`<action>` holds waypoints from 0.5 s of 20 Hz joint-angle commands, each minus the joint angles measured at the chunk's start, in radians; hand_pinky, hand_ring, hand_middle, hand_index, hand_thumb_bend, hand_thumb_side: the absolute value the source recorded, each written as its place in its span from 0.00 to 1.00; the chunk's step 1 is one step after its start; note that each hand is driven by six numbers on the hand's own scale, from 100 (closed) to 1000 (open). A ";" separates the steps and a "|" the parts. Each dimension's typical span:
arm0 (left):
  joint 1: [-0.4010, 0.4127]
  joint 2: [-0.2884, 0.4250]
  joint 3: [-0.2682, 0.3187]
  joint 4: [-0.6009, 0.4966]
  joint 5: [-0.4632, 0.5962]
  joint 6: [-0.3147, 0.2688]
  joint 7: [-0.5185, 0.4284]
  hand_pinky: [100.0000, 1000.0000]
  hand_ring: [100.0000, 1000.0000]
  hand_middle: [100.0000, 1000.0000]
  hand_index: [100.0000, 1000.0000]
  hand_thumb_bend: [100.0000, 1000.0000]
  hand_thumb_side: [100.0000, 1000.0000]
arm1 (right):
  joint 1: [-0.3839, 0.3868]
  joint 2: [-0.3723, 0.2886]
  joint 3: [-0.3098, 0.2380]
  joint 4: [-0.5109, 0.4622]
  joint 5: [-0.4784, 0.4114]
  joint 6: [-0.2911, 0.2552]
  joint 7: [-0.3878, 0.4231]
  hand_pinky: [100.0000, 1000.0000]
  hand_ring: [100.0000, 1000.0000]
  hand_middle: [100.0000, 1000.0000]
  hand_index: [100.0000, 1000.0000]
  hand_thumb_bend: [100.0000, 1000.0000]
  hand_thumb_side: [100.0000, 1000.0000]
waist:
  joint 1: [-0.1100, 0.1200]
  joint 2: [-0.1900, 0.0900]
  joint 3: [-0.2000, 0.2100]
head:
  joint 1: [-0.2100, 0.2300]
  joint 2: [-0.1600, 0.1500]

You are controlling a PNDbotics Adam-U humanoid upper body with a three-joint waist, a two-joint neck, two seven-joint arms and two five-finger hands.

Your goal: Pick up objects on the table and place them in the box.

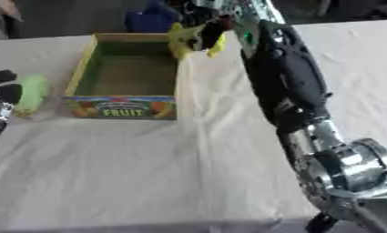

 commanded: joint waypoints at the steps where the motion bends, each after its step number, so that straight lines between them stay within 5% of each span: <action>1: -0.019 0.010 -0.002 -0.018 0.002 -0.001 -0.006 0.79 0.76 0.75 0.82 0.54 0.61 | -0.025 0.062 -0.015 -0.035 0.054 0.015 0.004 0.61 0.57 0.17 0.28 0.12 0.00 | 0.004 -0.014 0.004 | -0.008 -0.014; 6: -0.026 0.007 -0.007 -0.020 0.003 -0.001 -0.010 0.79 0.76 0.75 0.82 0.54 0.61 | -0.012 0.092 -0.011 -0.028 0.071 0.006 0.014 0.61 0.57 0.18 0.29 0.09 0.00 | 0.007 -0.010 0.017 | -0.021 -0.020; 10: -0.034 0.002 -0.011 -0.019 0.006 0.000 -0.016 0.79 0.76 0.75 0.82 0.54 0.61 | 0.031 0.188 0.010 -0.014 0.114 0.006 0.012 0.62 0.63 0.28 0.37 0.12 0.00 | 0.011 -0.008 0.028 | -0.030 -0.026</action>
